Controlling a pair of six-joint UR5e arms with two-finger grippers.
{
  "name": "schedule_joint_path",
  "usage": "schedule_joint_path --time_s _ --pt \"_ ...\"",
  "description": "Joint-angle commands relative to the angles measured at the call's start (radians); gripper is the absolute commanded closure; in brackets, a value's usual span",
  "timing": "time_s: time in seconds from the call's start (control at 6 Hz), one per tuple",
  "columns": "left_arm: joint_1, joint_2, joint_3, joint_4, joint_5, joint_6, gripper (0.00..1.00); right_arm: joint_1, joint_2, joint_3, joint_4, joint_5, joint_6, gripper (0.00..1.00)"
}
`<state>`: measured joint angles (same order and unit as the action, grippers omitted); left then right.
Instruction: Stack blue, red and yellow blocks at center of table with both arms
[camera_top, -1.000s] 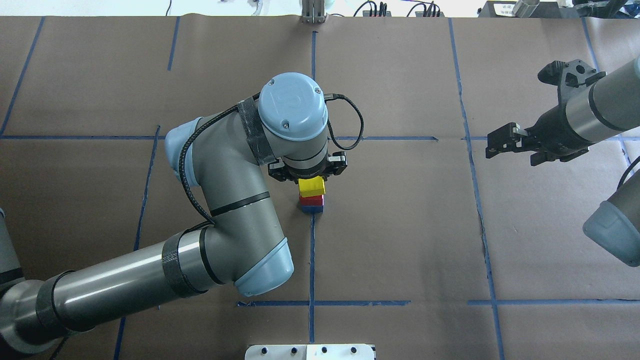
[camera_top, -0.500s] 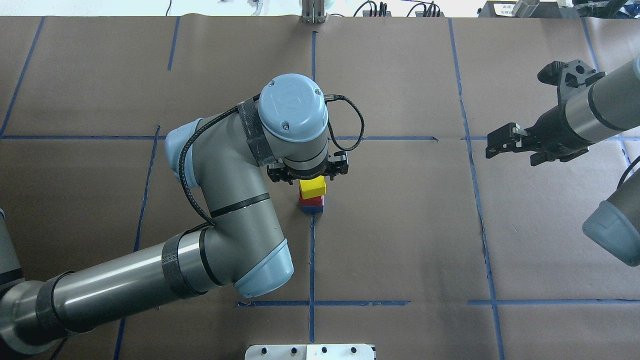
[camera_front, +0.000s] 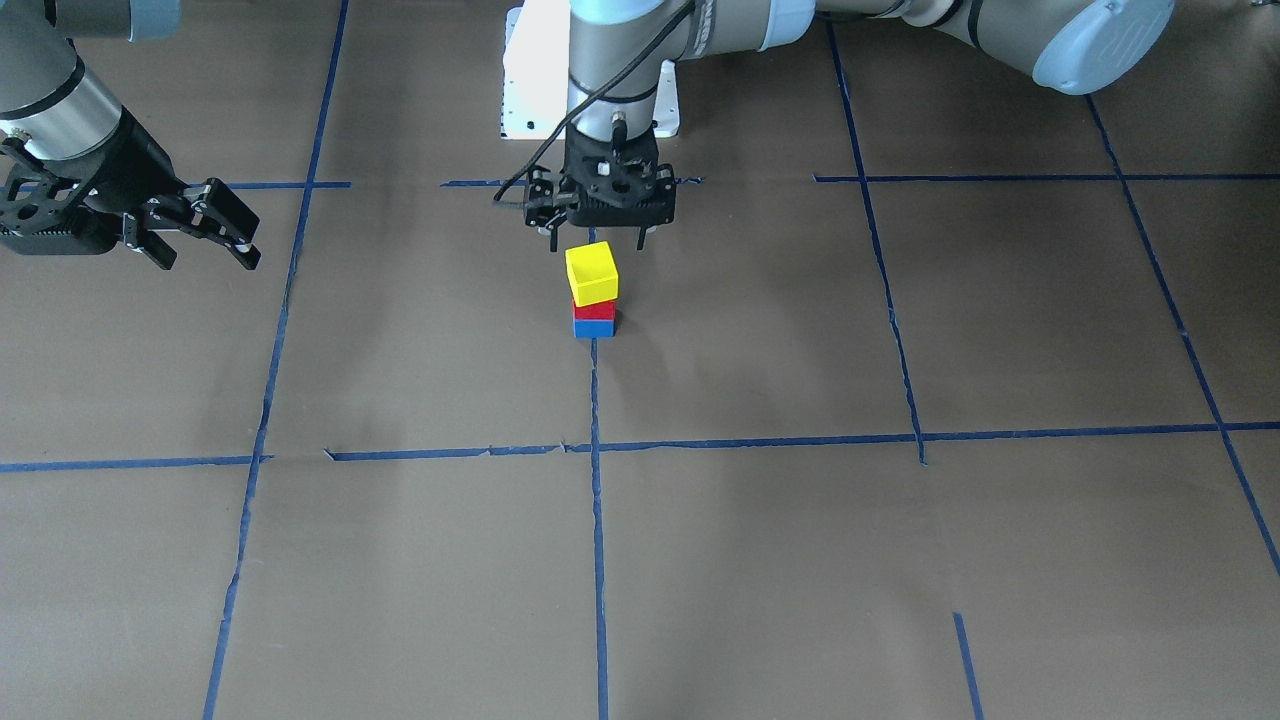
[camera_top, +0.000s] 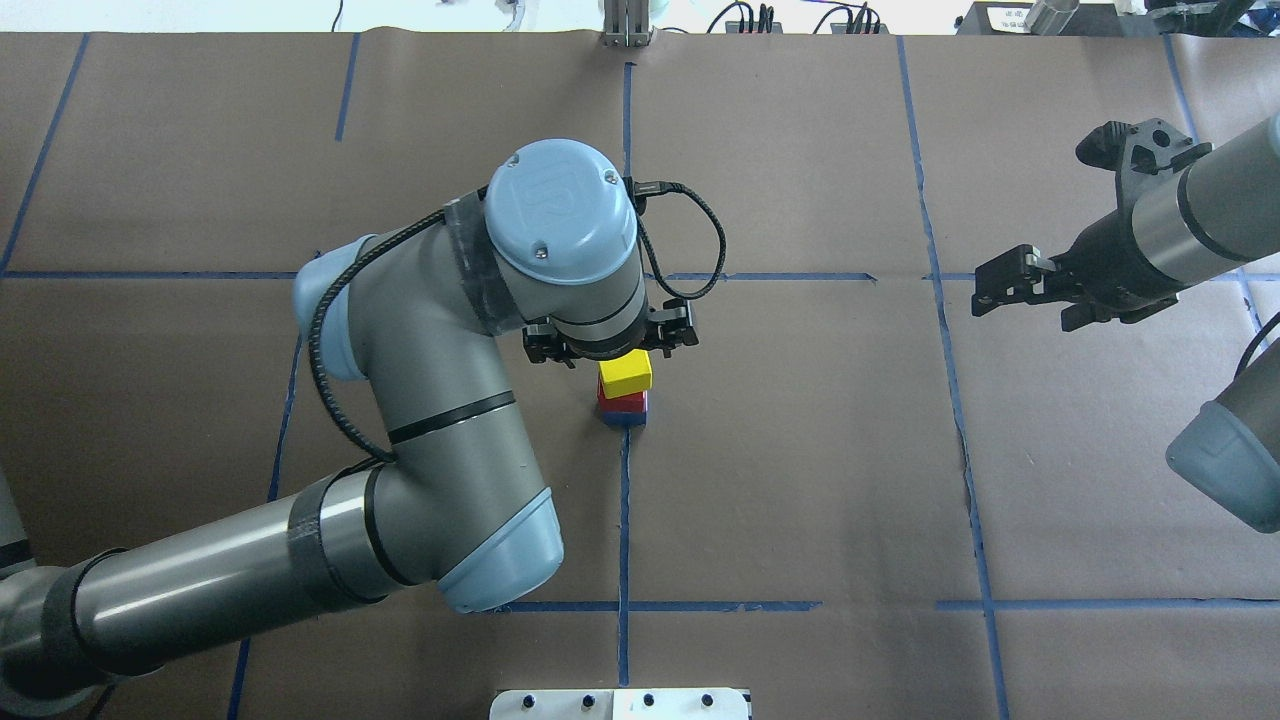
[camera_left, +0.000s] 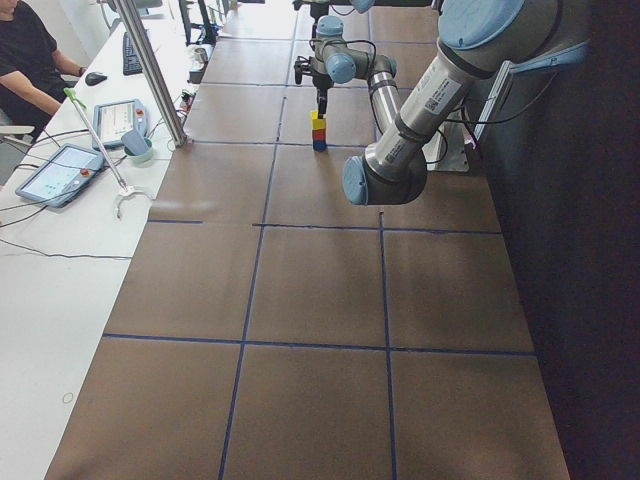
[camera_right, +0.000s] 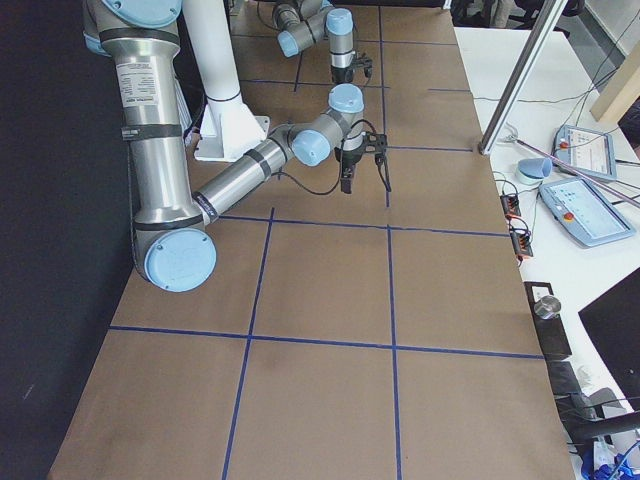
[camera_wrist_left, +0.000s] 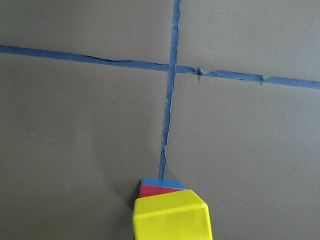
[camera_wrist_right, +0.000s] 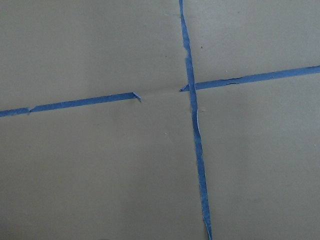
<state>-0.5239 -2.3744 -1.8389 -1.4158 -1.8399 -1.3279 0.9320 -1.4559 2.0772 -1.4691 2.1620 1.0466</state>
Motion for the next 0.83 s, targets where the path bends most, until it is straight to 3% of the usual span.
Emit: schedule_joint_path --time_s 0.0,0.17,0.33,0.5,0.67 --pt "-0.077 0.224 -0.306 0.02 -0.007 0.123 0.0 0.103 -0.007 -0.006 -0.01 0.053 -0.064 0.0" --pt "-0.168 0.389 -0.403 0.026 -0.036 0.327 0.0 0.222 -0.024 -0.031 -0.06 0.076 -0.262 0.0" --pt "-0.333 0.544 -0.411 0.021 -0.149 0.607 0.0 0.331 -0.027 -0.054 -0.148 0.094 -0.489 0.0" --pt "-0.529 0.672 -0.401 0.017 -0.323 0.882 0.0 0.4 -0.038 -0.069 -0.23 0.134 -0.655 0.0" --pt "-0.686 0.766 -0.386 0.017 -0.449 1.094 0.0 0.451 -0.102 -0.069 -0.246 0.171 -0.797 0.0"
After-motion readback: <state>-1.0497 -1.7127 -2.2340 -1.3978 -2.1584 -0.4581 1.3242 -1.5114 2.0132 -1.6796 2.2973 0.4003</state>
